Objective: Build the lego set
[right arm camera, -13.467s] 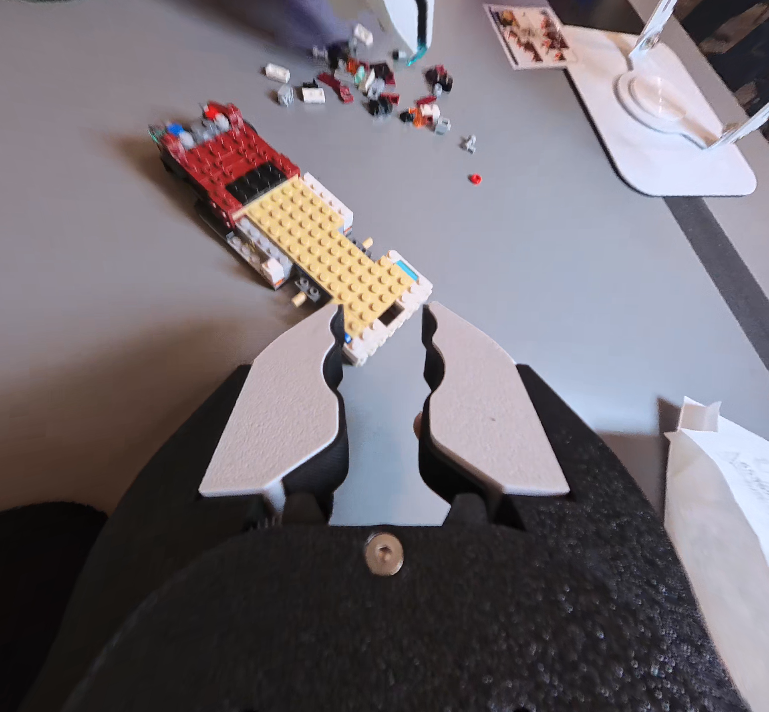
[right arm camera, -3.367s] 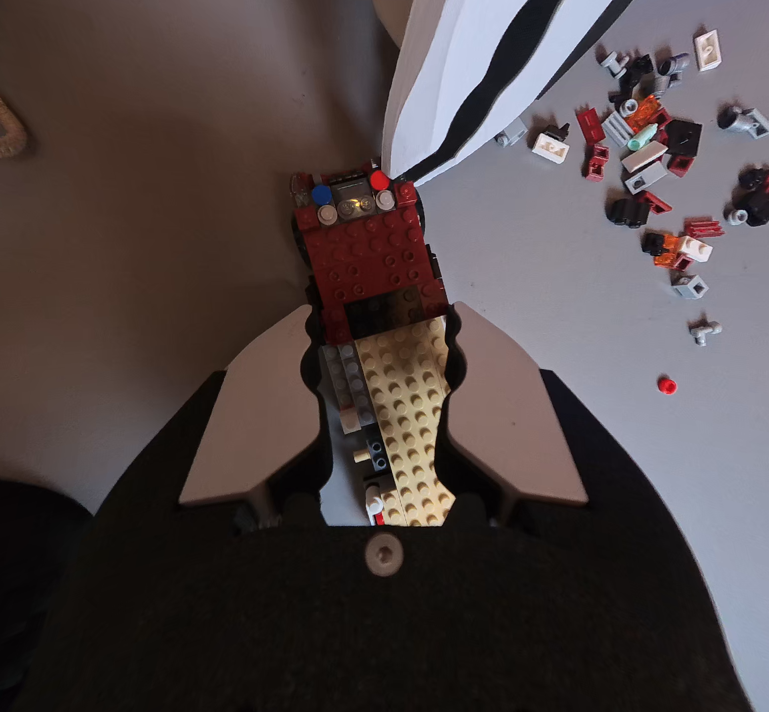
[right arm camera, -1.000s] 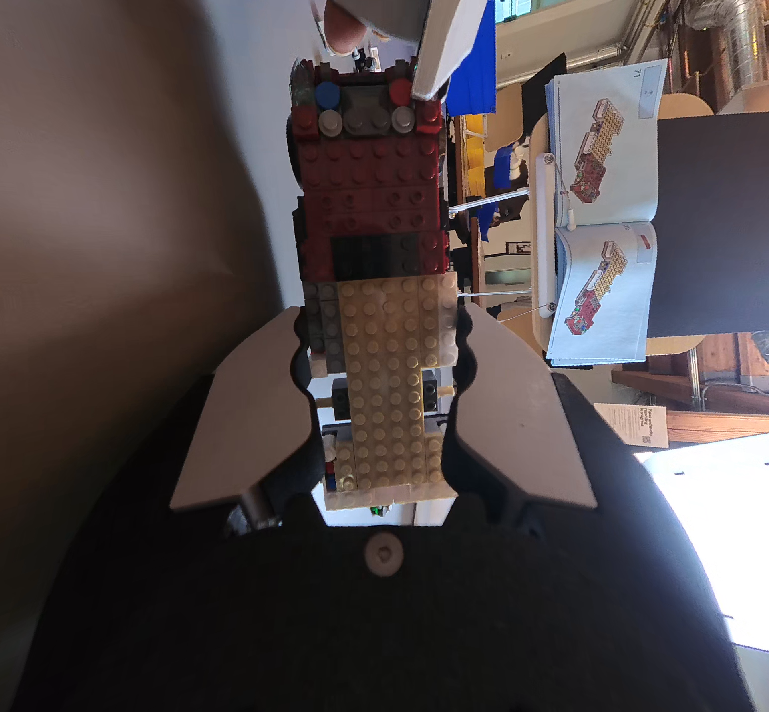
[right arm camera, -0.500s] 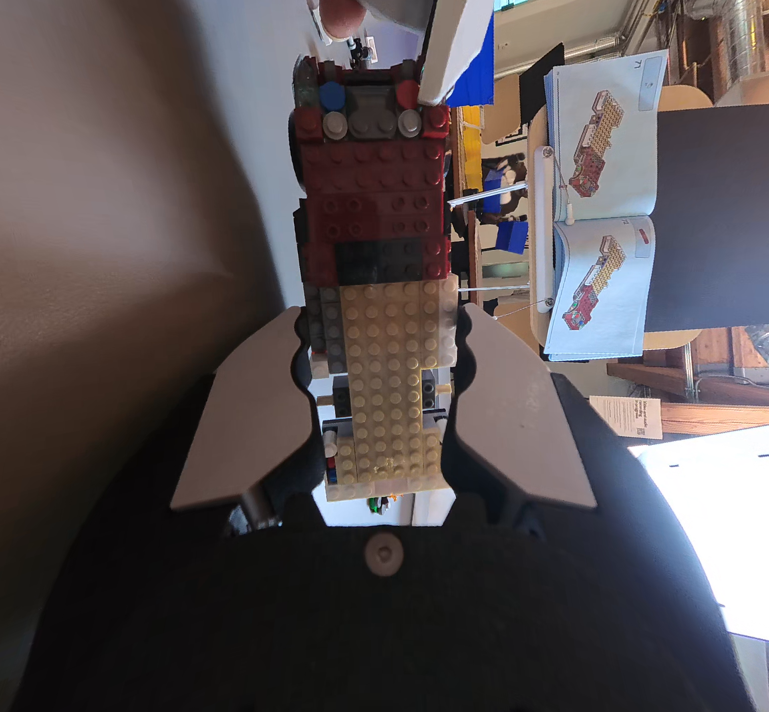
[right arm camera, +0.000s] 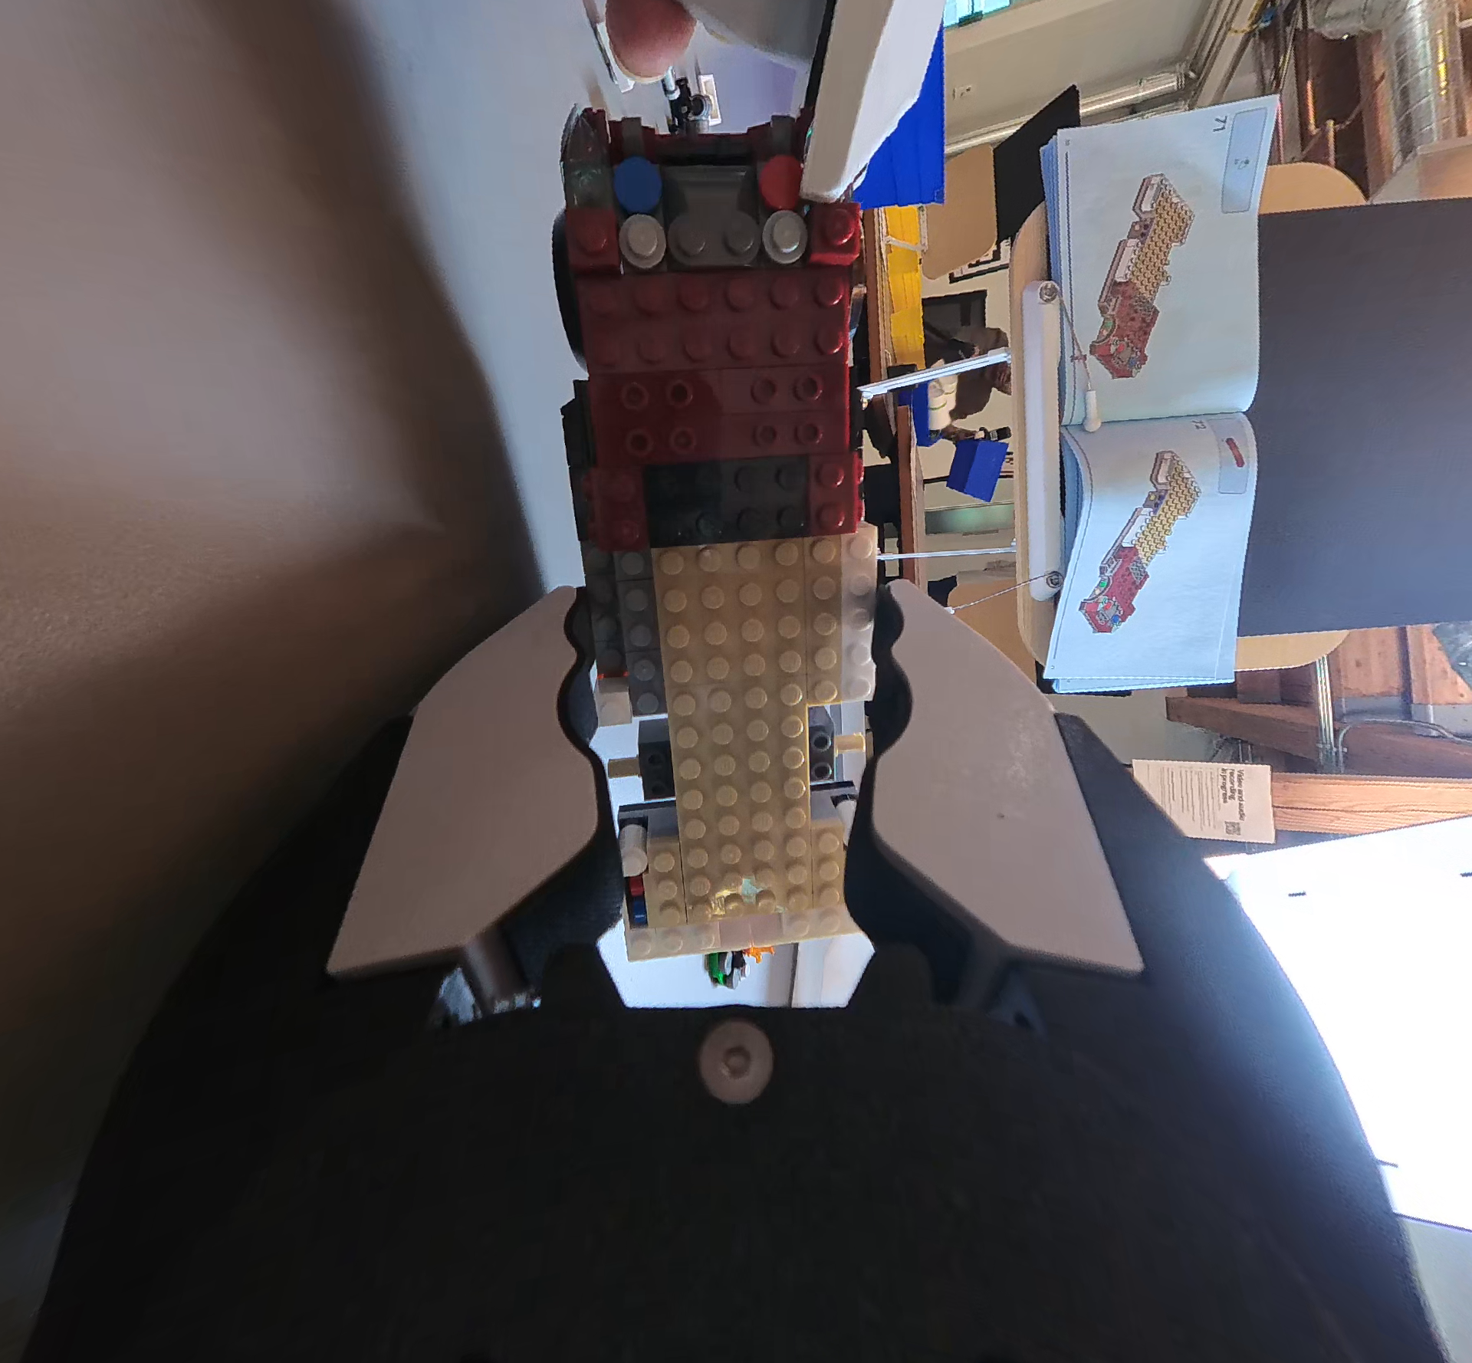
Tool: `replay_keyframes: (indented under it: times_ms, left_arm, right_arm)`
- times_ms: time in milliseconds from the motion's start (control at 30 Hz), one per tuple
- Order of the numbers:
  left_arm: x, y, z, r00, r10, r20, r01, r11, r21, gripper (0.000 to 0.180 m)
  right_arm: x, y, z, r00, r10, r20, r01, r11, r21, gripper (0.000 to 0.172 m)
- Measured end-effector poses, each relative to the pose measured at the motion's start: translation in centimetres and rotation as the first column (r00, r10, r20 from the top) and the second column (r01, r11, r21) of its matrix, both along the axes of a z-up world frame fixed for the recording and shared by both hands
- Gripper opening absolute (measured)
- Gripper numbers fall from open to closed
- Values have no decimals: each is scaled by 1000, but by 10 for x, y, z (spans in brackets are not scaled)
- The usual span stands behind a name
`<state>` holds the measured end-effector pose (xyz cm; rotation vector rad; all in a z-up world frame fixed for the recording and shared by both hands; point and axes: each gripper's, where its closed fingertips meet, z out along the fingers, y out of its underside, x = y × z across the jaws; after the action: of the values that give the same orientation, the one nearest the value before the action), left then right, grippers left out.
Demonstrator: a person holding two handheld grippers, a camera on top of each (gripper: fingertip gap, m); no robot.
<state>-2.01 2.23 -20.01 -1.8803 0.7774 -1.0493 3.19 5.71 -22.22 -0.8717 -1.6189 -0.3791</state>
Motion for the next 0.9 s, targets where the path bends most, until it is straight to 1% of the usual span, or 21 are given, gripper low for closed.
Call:
replay_keyframes:
  times_ms: [200, 233, 267, 333, 467, 500, 567, 700, 800, 900]
  left_arm:
    - [-1, 2, 0, 1000, -2, 27, 2, 1000, -17, 31]
    - [-2, 2, -2, 1000, -6, 19, 7, 1000, -21, 33]
    - [-2, 2, -3, 1000, -7, 8, 7, 1000, -22, 41]
    - [-3, 3, -6, 1000, -12, -14, 12, 1000, -9, 54]
    - [-8, 1, -10, 992, -34, -121, 45, 995, 84, 64]
    - [-9, -1, -13, 987, -48, -155, 64, 993, 98, 63]
    - [-10, -4, -19, 979, -55, -195, 77, 991, 109, 62]
    - [-15, -4, -31, 954, -45, -295, 89, 986, 139, 62]
    - [-19, -3, -33, 955, -41, -293, 82, 988, 129, 61]
    - [-22, -2, -35, 955, -36, -293, 74, 990, 118, 60]
  right_arm:
    - [-1, 0, 0, 1000, 7, 9, -7, 1000, -8, 68]
    - [-1, 0, 0, 1000, 11, 13, -11, 1000, -17, 68]
    - [-1, 0, 0, 1000, 19, 12, -19, 999, -32, 68]
    - [-3, -1, -2, 998, 45, 32, -42, 995, -87, 68]
    - [-4, 1, -7, 986, 119, 119, -86, 963, -254, 68]
    - [-4, 3, -9, 976, 143, 164, -90, 951, -296, 68]
    - [-3, 4, -11, 950, 201, 241, -97, 918, -385, 68]
    - [-3, 2, -13, 878, 336, 341, -67, 791, -608, 68]
    - [-3, 4, -14, 804, 429, 412, -14, 706, -708, 67]
    - [-3, 6, -18, 724, 504, 471, 34, 655, -754, 67]
